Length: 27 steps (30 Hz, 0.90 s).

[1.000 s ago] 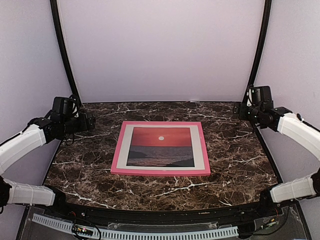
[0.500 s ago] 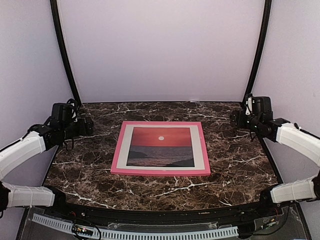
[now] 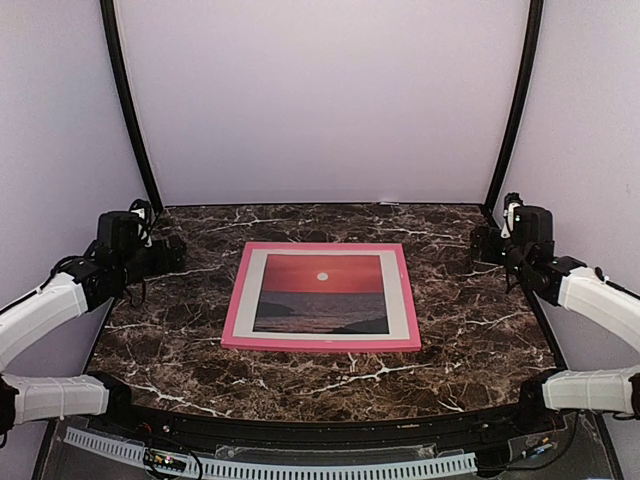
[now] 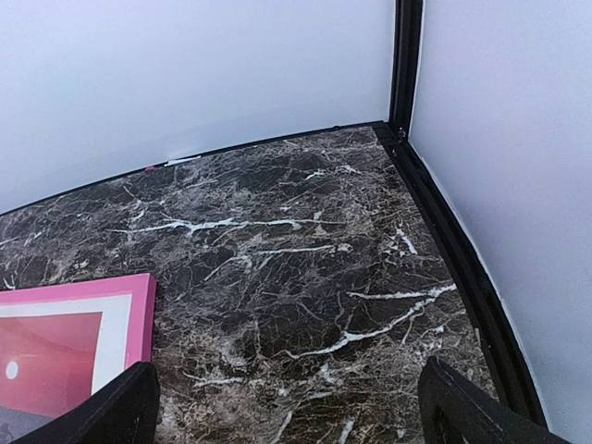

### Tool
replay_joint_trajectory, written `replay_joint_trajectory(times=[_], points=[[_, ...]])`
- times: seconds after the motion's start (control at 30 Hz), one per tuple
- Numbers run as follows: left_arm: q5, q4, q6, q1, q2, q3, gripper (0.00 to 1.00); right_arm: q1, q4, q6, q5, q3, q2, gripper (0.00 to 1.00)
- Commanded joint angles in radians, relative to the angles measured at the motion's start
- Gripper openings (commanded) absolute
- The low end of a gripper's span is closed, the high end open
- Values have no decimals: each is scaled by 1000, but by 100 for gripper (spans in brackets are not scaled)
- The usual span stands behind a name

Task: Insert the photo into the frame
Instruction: Reset both arms

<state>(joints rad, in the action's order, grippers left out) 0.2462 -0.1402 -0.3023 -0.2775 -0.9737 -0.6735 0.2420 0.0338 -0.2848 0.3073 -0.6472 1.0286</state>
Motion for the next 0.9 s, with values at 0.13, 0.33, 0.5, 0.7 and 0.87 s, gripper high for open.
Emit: replay_joint_trajectory(times=[0.13,0.33,0.5,0.7,0.87], points=[[-69,68,-68,33,69,36,99,-3,16,-35,1,-24,-1,99],[-9,65,-44,35,148,49,99,-3,130,-54,61,-64,-55,99],[5,81,-13,35,241,75,99,-2,144,-44,21,-20,-186,99],[3,58,70,35,350,65,99,1,162,-16,-10,-1,-276,99],[-42,34,97,35,394,76,99,3,167,-19,-14,1,-287,99]])
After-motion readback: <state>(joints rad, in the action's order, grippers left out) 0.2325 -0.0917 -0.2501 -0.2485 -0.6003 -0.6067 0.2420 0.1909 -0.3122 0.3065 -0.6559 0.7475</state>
